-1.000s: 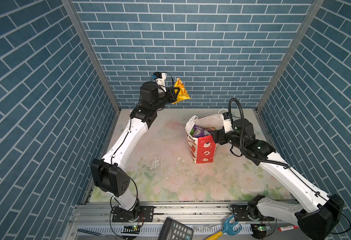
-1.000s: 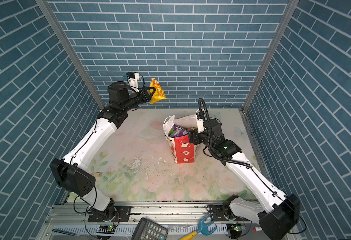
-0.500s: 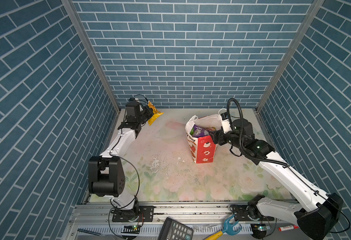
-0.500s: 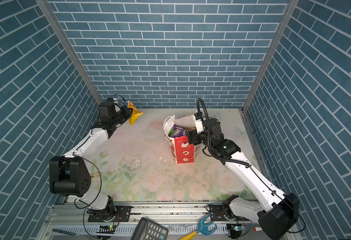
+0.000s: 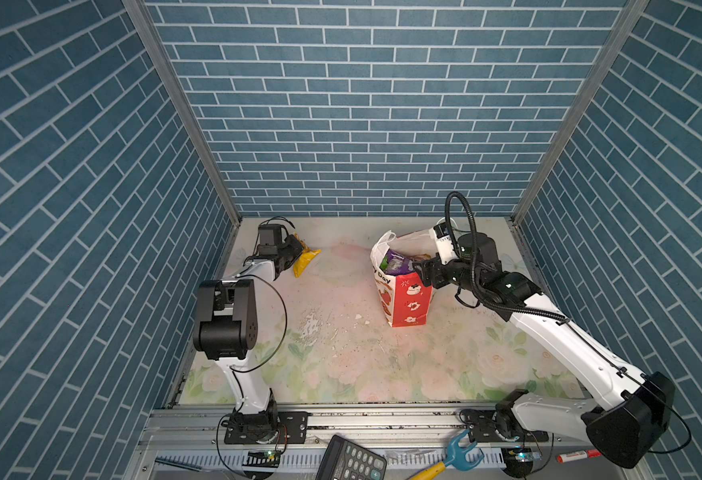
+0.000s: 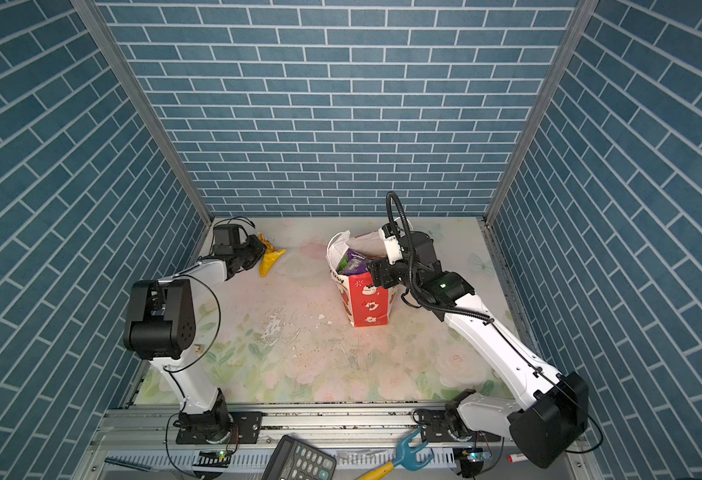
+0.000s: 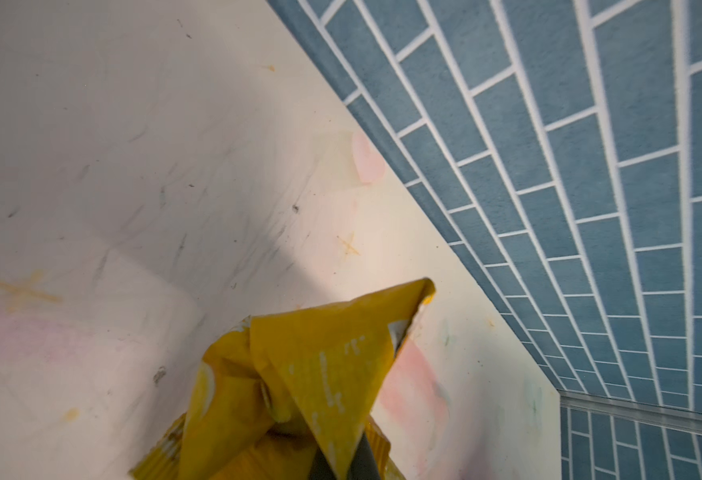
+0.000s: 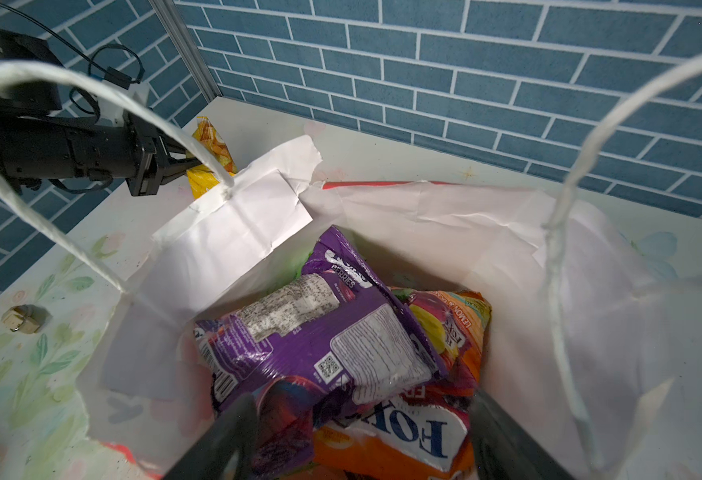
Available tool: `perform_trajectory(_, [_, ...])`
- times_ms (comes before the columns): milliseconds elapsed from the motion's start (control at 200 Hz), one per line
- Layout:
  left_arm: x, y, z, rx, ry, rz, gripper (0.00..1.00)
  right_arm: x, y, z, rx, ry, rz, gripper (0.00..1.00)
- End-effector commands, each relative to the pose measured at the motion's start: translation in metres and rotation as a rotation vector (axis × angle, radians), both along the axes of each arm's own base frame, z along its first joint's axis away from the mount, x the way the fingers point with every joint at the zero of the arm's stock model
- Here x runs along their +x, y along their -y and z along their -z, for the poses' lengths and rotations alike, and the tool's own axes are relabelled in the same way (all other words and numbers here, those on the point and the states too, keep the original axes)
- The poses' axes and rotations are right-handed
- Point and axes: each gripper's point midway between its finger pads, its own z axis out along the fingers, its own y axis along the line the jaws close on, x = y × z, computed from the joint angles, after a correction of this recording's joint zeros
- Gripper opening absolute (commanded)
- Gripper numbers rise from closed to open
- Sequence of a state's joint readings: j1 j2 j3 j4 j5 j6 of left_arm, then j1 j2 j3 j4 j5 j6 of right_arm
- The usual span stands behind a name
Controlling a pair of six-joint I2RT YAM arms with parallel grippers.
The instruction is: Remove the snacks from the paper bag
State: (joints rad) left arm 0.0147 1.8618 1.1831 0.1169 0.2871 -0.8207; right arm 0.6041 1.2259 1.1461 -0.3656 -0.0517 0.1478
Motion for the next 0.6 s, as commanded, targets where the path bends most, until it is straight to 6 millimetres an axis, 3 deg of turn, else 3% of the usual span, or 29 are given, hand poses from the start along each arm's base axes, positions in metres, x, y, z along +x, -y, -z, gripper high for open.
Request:
perform_trajectory(0, [-0.001,-0.009,0.005,0.066,-0.009,-0.007,0.15,-0.005,-0.004,0.001,0.015,-0.017,-0.024,0.80])
perform_trajectory(90, [-0.002,-0.006,-0.001,0.083,0.003,0.022,0.50,-0.006,-0.004,-0.001,0.033,-0.020,-0.015,0.80])
perform_trajectory(250, [-0.016,-0.002,-0.044,0.157,0.080,0.057,0.79,-0.013,-0.006,-0.012,0.088,-0.031,-0.026,0.80])
perform_trajectory(430, [-0.052,0.005,-0.105,0.275,0.174,0.077,0.88,-0.015,0.005,-0.022,0.104,-0.009,0.025,0.81])
perform_trajectory(595, [-0.093,0.025,-0.141,0.329,0.278,0.114,0.93,-0.016,0.018,-0.024,0.100,0.001,0.083,0.81])
